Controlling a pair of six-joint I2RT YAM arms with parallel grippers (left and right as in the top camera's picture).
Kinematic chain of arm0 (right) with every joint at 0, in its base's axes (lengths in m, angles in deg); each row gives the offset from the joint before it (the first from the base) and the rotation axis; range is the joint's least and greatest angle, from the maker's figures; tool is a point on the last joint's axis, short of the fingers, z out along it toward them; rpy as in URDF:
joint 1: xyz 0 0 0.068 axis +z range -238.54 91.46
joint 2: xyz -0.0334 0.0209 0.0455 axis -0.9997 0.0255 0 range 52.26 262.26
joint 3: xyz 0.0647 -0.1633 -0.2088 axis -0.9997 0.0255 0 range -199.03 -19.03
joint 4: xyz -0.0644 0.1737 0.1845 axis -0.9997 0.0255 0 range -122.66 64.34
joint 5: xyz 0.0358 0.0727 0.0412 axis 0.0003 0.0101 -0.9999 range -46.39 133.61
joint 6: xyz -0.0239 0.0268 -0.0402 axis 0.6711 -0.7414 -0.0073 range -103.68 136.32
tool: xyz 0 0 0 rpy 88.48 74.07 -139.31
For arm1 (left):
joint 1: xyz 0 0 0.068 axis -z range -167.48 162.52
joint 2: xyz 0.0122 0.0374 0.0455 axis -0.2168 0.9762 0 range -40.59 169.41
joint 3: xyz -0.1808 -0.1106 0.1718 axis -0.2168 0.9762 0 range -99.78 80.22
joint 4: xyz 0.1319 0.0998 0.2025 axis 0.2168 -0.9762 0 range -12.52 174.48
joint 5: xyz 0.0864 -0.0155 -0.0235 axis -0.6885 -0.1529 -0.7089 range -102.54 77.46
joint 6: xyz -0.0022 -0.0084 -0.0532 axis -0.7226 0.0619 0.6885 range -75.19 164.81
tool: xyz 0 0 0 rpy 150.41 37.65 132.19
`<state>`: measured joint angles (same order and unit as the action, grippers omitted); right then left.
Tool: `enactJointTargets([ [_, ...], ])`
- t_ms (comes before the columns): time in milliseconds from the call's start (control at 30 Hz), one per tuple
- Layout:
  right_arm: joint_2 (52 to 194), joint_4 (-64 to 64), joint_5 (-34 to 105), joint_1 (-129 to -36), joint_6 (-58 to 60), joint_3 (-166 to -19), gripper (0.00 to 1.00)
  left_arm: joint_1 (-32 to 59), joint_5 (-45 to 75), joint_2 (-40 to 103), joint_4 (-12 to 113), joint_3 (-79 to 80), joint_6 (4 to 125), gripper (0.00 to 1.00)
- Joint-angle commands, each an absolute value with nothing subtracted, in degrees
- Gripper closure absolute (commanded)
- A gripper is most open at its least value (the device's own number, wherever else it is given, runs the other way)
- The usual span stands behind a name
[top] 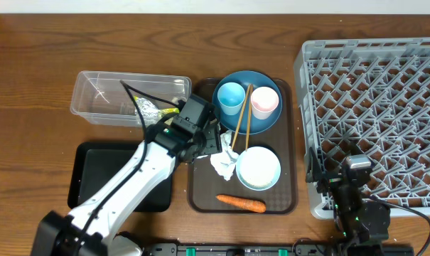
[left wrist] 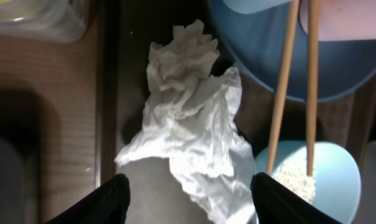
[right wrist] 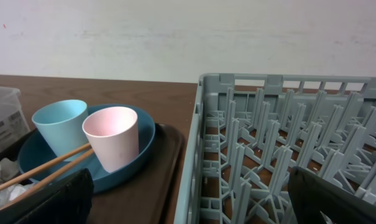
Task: Sort waste into correct bins and load items into the dishwasher rack
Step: 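Carry the wrappers left and drop them into the clear bin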
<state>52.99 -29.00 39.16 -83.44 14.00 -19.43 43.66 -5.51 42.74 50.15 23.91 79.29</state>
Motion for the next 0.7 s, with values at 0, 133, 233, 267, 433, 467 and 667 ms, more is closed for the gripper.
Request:
enactJointTargets([
  [0, 52.9, -28.8, 39.1, -82.9, 14.2, -19.3, 0.01, 43.5, -6.8, 45.1, 51.3, 24.3, 77.9, 0.34],
  [133, 52.9, -28.8, 39.1, -82.9, 14.2, -19.3, 0.01, 43.5, -7.1, 47.0, 52.9, 24.3, 75.9, 0.33],
  [233, 52.9, -28.8, 39.1, -82.9, 14.2, -19.3, 0.01, 43.5, -7.3, 48.6, 54.7, 24.3, 75.9, 0.33],
  [267, 52.9, -28.8, 39.1, -82.9, 14.2, -19.3, 0.01, 43.5, -7.3, 49.1, 55.3, 24.3, 75.9, 0.33],
  [433, 52.9, -28.8, 39.1, -82.9, 14.2, -19.3, 0.01, 43.5, -9.6, 51.4, 55.7, 24.3, 75.9, 0.33],
  [467, 52.9, -28.8, 39.1, -82.9, 14.3, -19.3, 0.01, 43.5, -10.3, 51.9, 55.9, 24.3, 75.9, 0.33],
  [667, 52.9, -28.8, 39.1, -82.9, 14.2, -19.3, 0.01, 43.5, -12.1, 55.0, 58.0, 24.3, 75.9, 0.33],
])
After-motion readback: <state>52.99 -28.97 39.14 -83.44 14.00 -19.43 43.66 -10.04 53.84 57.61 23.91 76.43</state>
